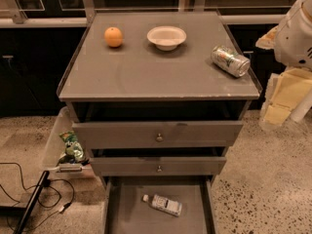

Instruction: Pick blue plastic bottle from bottom drawer and place on counter

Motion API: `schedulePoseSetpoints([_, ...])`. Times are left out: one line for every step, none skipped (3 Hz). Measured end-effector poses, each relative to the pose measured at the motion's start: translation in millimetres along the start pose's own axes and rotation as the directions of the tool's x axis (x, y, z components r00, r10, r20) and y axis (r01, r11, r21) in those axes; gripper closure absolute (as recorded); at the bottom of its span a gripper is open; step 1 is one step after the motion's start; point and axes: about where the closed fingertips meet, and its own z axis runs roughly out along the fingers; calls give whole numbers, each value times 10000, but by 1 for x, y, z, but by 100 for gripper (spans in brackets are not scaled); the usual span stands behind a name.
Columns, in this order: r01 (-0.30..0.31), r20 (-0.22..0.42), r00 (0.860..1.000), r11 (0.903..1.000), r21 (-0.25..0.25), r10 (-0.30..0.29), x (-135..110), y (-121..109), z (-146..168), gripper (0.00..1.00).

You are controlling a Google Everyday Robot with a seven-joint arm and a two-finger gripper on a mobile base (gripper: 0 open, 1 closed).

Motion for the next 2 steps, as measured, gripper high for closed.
schedulePoseSetpoints([0, -1, 10000, 10000, 1, 0, 0, 0, 0, 0])
schedulePoseSetpoints([2, -137, 9999, 9997, 253, 1, -2, -3, -2, 0])
